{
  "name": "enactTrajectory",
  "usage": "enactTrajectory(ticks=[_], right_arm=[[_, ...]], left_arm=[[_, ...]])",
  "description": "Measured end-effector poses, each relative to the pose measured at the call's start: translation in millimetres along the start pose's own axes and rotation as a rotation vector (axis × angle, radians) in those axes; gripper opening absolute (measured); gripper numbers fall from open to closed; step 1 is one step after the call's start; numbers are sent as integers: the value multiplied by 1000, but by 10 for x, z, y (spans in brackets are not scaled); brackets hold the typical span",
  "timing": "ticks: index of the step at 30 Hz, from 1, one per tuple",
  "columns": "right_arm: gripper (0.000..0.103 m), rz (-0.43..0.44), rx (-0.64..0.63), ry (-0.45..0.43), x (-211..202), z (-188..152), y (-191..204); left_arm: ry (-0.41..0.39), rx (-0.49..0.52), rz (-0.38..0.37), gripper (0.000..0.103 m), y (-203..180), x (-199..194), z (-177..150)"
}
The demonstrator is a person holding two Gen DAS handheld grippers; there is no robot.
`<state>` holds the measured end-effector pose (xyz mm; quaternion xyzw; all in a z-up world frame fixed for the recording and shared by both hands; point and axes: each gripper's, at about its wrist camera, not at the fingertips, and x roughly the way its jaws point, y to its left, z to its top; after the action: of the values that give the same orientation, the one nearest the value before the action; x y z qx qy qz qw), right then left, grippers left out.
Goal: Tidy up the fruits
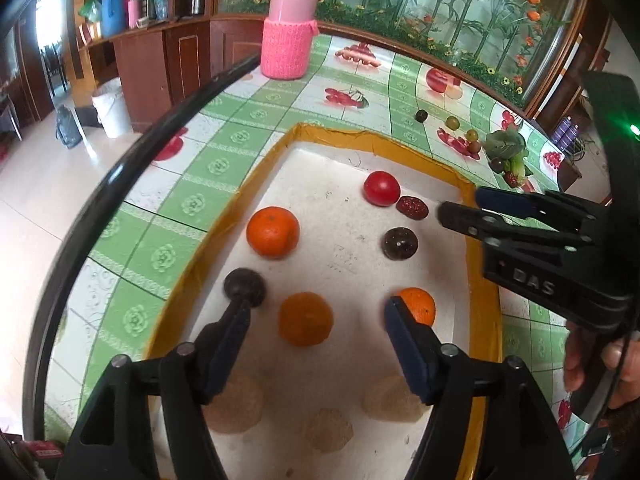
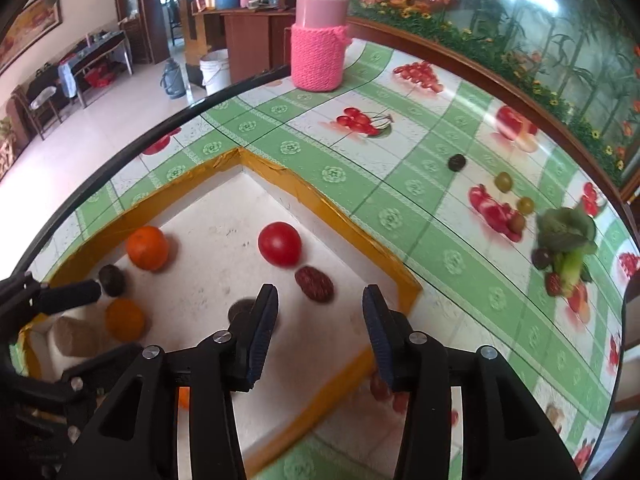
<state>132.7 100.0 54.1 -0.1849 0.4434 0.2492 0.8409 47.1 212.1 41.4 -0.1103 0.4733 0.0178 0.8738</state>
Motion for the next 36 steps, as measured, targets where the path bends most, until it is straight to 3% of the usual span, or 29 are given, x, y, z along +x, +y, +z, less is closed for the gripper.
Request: enactTrajectory(ticks=[4, 14, 25, 31, 34, 36], right_arm=[[64, -48, 37, -54, -347, -245, -5], [65, -95, 170, -91, -852, -1036, 123], [85, -69, 229, -142, -1203, -1575, 261], [91, -159, 324, -151, -1320, -1679, 284], [102, -202, 377, -177, -1388, -1705, 341], [102, -226, 381, -189, -1409, -1717, 411]], left_arm=[[-67, 16, 51, 86, 20, -204, -97], [-224, -27, 96, 90, 28, -626, -420], [-245, -69, 153, 92, -78, -906, -859], [-235, -43, 114, 93, -2, -884, -865], [-249, -23, 99, 93, 33, -904, -880], [-249, -20, 90, 93, 64, -900, -873]])
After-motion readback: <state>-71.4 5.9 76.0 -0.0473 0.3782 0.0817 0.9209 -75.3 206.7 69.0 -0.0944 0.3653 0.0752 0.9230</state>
